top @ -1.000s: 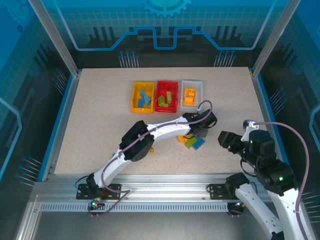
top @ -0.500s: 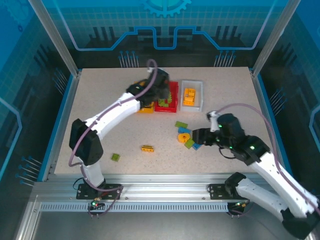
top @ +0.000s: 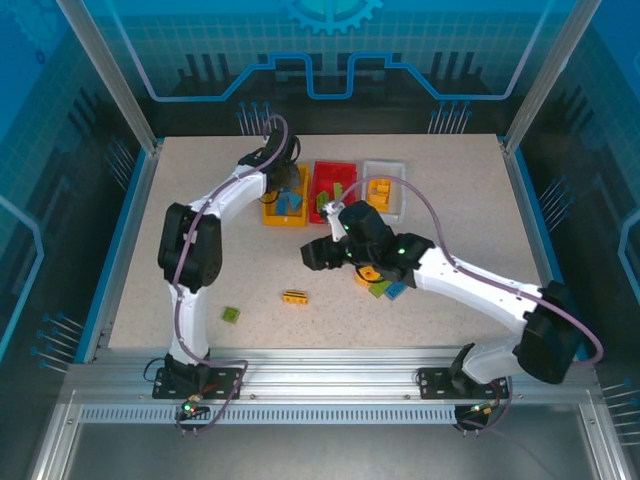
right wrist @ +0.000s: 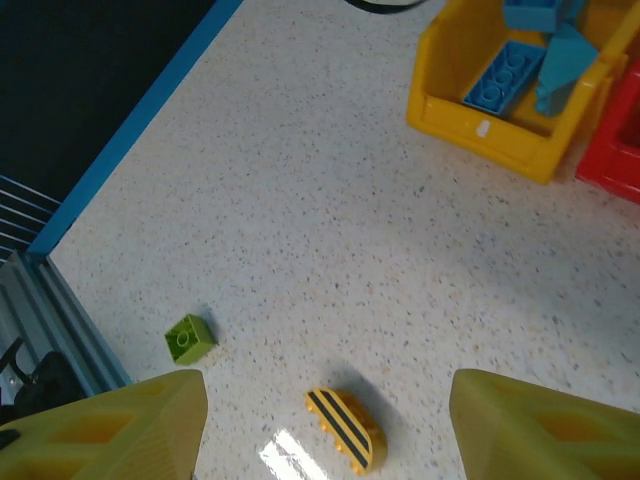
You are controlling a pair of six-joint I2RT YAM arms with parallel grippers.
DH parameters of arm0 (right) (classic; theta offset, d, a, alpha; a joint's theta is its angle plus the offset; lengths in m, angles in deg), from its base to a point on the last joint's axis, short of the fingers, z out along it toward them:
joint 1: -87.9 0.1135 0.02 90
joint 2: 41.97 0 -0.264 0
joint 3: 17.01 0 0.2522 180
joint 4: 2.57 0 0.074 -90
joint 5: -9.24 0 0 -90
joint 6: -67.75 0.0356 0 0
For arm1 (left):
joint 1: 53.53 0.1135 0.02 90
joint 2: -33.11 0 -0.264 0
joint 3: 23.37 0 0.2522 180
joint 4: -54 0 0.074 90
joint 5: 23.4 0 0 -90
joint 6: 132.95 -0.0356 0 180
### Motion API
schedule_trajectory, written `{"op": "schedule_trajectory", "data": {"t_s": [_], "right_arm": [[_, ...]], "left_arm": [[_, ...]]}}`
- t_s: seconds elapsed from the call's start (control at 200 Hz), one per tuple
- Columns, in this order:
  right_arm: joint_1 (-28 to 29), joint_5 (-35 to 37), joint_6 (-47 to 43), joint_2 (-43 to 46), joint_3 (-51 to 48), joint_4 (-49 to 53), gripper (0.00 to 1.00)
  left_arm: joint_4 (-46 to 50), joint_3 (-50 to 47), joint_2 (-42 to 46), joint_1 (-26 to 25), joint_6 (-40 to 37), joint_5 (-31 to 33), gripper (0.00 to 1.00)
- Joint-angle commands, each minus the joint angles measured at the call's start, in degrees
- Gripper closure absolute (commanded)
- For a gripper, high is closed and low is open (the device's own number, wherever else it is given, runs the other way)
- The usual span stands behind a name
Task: Sort the legos into containers by color
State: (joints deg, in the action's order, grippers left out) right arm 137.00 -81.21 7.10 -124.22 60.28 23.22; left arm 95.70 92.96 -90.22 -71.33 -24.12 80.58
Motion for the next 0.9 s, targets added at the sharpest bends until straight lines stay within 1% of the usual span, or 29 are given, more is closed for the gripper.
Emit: {"op": "schedule_trajectory", "data": {"t_s": [0.0, 0.095, 0.24, 0.335, 0.44, 0.58, 0.67, 0.75, 0.895], "right_arm": [[0.54, -0.17, 0.52, -1.53, 2.49, -3.5, 0.33], [0.41, -0.15, 1.01, -2.28, 2.17, -3.63, 0.33], [0.3, -0.16, 1.54, -3.16, 1.34, -3.86, 0.33], [0.23, -0.43, 1.18, -3.68, 0.94, -3.73, 0.32], [0.55, -0.29, -0.47, -4.11, 0.6, -2.9, 0.32], [3.63, 0.97, -5.87, -6.85, 1.89, -0.62, 0.32], [6.72, 0.52, -10.17, -10.69, 3.57, 0.02, 0.3], [9.75, 0.45, -13.6, -15.32, 6.27, 1.16, 0.28], [14.31, 0.85, -17.58, -23.86, 12.47, 3.53, 0.24]], "left_arm": [[0.49, 4.62, -2.21, 0.64, -1.38, -3.59, 0.61], [0.61, 5.34, -3.83, 0.84, -0.9, -4.55, 0.58], [1.36, 5.63, -4.58, 0.93, -0.47, -5.71, 0.47], [2.07, 5.29, -3.36, 0.93, -0.45, -5.83, 0.41], [2.64, 3.59, 0.67, 0.93, 0.05, -5.72, 0.41], [2.4, -3.38, 11.31, 0.93, 2.56, -5.46, 0.4], [4.89, -8.45, 19.53, 0.93, 4.92, -3.5, 0.39], [7.02, -14.68, 29.33, 1.03, 7.45, -0.59, 0.37], [11.76, -25.28, 47.34, 1.1, 11.97, 2.36, 0.35]]}}
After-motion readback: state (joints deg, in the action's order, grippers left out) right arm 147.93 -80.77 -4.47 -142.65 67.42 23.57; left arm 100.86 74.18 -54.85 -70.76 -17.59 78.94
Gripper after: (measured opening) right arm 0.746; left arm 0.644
